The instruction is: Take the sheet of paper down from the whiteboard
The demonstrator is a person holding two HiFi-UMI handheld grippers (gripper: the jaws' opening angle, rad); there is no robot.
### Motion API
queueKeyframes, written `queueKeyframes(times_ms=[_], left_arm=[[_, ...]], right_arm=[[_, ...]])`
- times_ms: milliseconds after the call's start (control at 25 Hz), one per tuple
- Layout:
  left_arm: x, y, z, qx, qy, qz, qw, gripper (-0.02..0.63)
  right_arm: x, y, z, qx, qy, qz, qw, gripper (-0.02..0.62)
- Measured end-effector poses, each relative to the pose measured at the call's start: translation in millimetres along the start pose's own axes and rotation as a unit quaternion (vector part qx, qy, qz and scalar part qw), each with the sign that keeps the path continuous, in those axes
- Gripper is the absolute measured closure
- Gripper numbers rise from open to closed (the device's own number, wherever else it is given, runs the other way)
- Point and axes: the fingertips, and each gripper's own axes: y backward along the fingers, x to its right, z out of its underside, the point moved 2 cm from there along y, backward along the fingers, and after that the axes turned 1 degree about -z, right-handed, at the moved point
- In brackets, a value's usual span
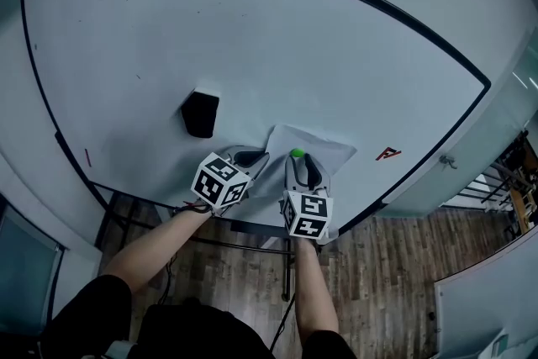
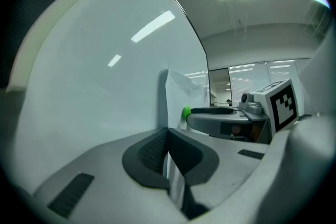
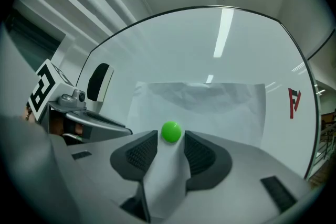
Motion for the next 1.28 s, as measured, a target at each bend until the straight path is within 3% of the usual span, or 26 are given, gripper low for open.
queueKeyframes(times_ms=[440,1280], left_arm=[[-1.8,0.6,-1.9,0.000,0.001,0.008,1.0000,0.588],[1.3,3.5,-2.7,0.004,0.001,0.003,1.0000,0.588]], right_arm=[[-3.7,-4.9,-8.9,0.009,0.031,0.054,0.998,0.462],[-0.9,-4.3,-2.8,-0.004,0.039,0.036,0.999,0.465]])
